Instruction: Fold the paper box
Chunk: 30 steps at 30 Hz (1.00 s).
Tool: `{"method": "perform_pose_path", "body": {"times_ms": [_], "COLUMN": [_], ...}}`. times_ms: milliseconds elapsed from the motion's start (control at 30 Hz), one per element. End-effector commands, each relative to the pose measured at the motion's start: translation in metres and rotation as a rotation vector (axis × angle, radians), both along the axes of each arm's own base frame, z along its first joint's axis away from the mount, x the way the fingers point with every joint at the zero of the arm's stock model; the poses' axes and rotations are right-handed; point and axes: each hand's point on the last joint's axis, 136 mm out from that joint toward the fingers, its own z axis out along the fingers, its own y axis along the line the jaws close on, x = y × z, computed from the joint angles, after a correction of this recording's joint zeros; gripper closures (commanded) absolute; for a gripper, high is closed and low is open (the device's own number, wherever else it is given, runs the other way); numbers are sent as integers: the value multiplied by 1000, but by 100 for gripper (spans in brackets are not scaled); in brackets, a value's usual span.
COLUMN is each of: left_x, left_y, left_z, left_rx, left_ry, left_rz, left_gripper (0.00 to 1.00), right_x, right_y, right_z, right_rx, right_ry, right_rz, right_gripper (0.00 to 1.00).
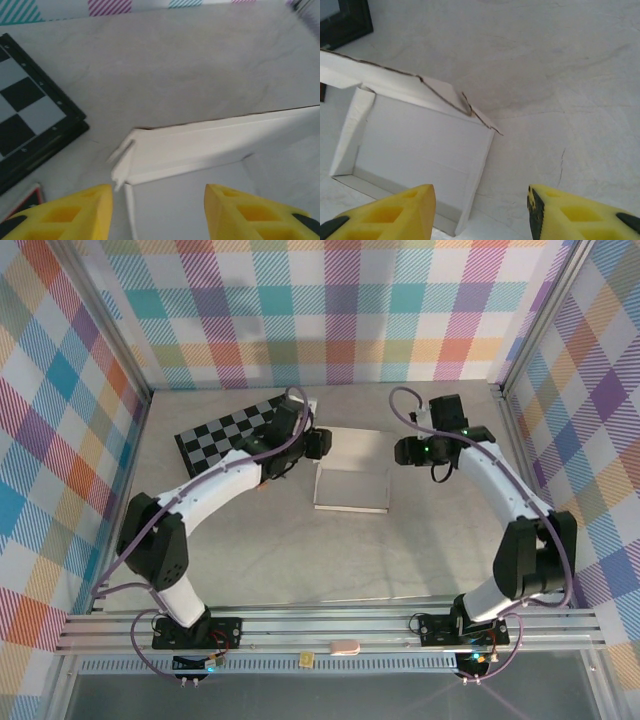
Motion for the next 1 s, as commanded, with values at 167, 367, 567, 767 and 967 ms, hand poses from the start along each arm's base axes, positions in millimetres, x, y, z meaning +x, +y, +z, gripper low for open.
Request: {"method": "perform_pose_path", "body": {"times_ms": [167,367,567,767,967], "left_x": [6,24,32,32,35], "left_y": [10,-1,-8,-14,-19], "left_z": [-44,-55,-57,-59,-55], "left_rx": [182,177,143,133,126], "left_ry": [143,158,160,160,134], "left_rz": [-153,-178,-163,-157,-108], "left_gripper": [53,59,74,92,100], "right_x": [19,28,30,33,40], "right_y": [16,21,22,25,33], "right_z": [-10,-16,-16,-16,-16], "right_rx": [-53,-52,-51,-67,-111], "right_ry": [21,34,38,30,4], "right_rz": [218,246,244,233,173], "right_gripper": [54,65,77,93,100]}}
